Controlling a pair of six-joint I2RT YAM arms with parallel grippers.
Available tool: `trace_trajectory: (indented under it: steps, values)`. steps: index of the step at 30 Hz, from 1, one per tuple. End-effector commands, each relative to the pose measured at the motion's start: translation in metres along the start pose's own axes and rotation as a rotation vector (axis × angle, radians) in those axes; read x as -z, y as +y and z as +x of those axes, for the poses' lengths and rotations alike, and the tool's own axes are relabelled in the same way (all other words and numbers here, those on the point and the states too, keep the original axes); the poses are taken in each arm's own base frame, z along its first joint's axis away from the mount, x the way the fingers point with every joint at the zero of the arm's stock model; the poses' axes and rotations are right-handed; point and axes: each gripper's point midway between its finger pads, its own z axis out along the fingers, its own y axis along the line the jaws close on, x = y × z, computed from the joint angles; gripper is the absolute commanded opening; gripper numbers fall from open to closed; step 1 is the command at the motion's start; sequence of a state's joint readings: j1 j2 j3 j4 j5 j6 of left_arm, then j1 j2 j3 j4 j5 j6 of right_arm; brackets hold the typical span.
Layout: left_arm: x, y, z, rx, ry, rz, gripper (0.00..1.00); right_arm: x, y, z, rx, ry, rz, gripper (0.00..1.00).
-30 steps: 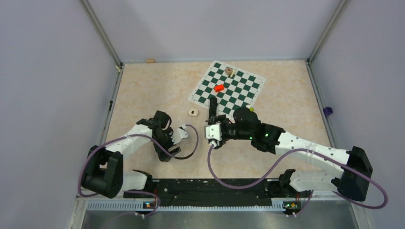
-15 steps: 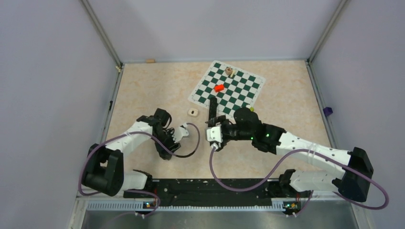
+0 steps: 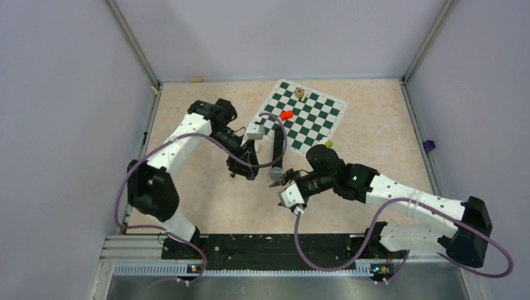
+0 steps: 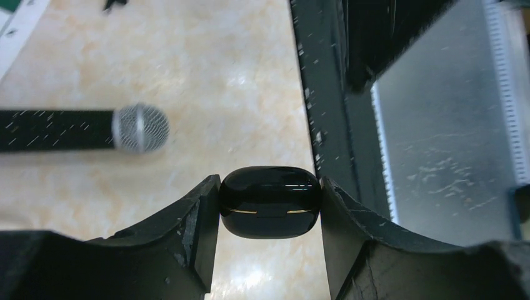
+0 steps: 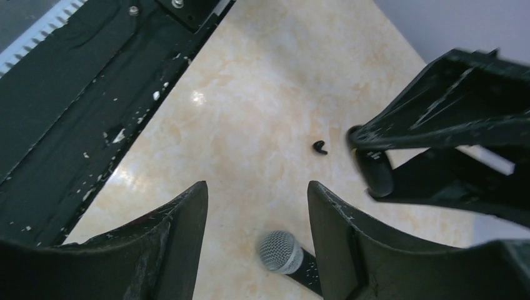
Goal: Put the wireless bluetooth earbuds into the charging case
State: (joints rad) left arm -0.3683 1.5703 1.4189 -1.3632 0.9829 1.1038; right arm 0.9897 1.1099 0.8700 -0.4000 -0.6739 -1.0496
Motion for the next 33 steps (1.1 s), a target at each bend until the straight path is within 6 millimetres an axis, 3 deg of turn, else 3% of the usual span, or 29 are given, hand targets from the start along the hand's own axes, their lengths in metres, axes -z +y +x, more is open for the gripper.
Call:
trace_trajectory:
  steps: [1, 5, 10, 15, 21, 24, 27, 29, 33]
  values:
    - [-0.024, -0.035, -0.021, 0.090, -0.102, 0.257, 0.00, 0.002, -0.034, -0.020, 0.050, -0.079, 0.138, 0.59]
    - [-0.037, -0.041, -0.017, 0.089, -0.076, 0.307, 0.00, -0.009, -0.038, -0.020, 0.028, -0.108, 0.179, 0.59]
    - [-0.035, -0.044, -0.025, 0.072, -0.096, 0.305, 0.00, -0.029, -0.038, -0.005, 0.034, -0.068, 0.200, 0.58]
    - [-0.037, -0.050, -0.018, 0.058, -0.100, 0.316, 0.00, -0.038, -0.052, 0.005, 0.022, -0.028, 0.272, 0.55]
    - [-0.037, -0.056, -0.017, 0.040, -0.100, 0.318, 0.00, -0.051, -0.044, 0.012, 0.018, 0.000, 0.232, 0.30]
    - [-0.035, -0.059, -0.018, 0.027, -0.104, 0.316, 0.00, -0.053, -0.044, 0.015, 0.015, 0.014, 0.231, 0.07]
    - [-0.034, -0.061, -0.019, 0.015, -0.107, 0.311, 0.00, -0.053, -0.044, 0.015, 0.012, 0.020, 0.225, 0.01]
    - [-0.032, -0.061, -0.021, 0.005, -0.106, 0.304, 0.09, -0.052, -0.045, 0.014, 0.006, 0.027, 0.220, 0.00]
    - [-0.029, -0.061, -0.025, -0.010, -0.101, 0.290, 0.42, -0.047, -0.049, 0.007, -0.015, 0.028, 0.212, 0.00]
